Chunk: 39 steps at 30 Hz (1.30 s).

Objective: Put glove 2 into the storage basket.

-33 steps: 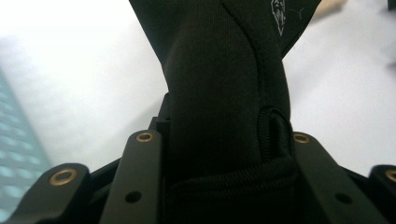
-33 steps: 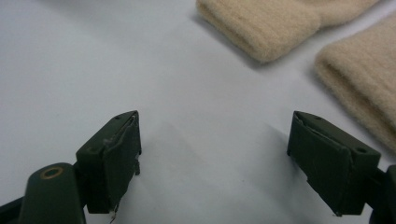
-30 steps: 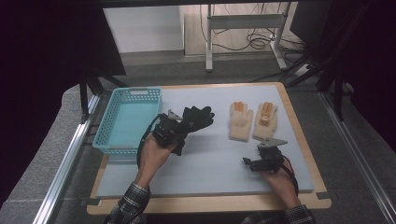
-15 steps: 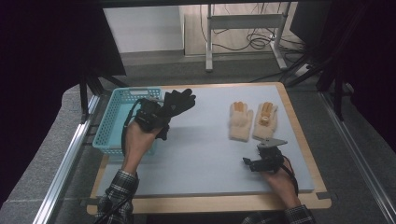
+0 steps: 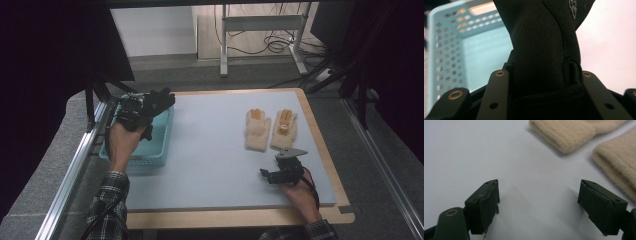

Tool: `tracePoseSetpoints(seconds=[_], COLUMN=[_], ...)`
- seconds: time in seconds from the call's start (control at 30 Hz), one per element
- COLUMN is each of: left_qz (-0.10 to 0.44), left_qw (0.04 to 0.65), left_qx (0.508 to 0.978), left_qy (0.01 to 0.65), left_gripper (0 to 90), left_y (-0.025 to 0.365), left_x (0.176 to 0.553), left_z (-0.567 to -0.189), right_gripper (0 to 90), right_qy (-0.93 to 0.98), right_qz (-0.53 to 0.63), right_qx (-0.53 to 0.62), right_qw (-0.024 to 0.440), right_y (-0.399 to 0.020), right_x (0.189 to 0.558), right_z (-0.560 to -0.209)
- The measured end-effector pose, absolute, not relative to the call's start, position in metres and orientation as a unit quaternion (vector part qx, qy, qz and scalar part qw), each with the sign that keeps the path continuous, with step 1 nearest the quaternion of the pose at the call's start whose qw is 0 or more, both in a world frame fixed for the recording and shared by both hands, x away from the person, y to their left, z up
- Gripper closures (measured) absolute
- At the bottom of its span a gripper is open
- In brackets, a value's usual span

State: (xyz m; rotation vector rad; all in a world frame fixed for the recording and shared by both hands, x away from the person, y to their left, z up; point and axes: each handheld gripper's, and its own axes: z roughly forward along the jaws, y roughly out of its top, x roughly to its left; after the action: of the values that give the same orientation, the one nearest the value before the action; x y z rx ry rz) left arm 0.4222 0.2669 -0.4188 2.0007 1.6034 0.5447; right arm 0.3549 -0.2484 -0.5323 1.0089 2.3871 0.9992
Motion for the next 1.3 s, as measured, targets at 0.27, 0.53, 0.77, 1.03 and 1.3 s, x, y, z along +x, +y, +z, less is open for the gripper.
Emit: tracePoseSetpoints(seconds=[0.27, 0.53, 0.77, 1.03, 1.3], left_qz=[0.181, 0.162, 0.173, 0.176, 0.152], left_qw=[0.217, 0.171, 0.111, 0.079, 0.163], left_qx=[0.718, 0.714, 0.715, 0.746, 0.738], left_qy=[0.636, 0.659, 0.669, 0.637, 0.638], left_gripper=[61.2, 59.7, 58.0, 22.6, 7.3], left_y=[0.298, 0.309, 0.315, 0.31, 0.321], left_x=[0.441, 0.456, 0.464, 0.465, 0.452], left_z=[-0.448, -0.482, -0.501, -0.506, -0.481], right_gripper=[17.1, 17.1, 17.1, 17.1, 17.1], right_qy=[0.845, 0.845, 0.845, 0.845, 0.845], right_qz=[0.354, 0.354, 0.354, 0.354, 0.354], right_qx=[0.357, 0.357, 0.357, 0.357, 0.357], right_qw=[0.181, 0.181, 0.181, 0.181, 0.181], right_y=[-0.248, -0.248, -0.248, -0.248, -0.248], right_x=[0.355, 0.355, 0.355, 0.355, 0.355], right_z=[-0.532, -0.532, -0.532, -0.532, -0.532])
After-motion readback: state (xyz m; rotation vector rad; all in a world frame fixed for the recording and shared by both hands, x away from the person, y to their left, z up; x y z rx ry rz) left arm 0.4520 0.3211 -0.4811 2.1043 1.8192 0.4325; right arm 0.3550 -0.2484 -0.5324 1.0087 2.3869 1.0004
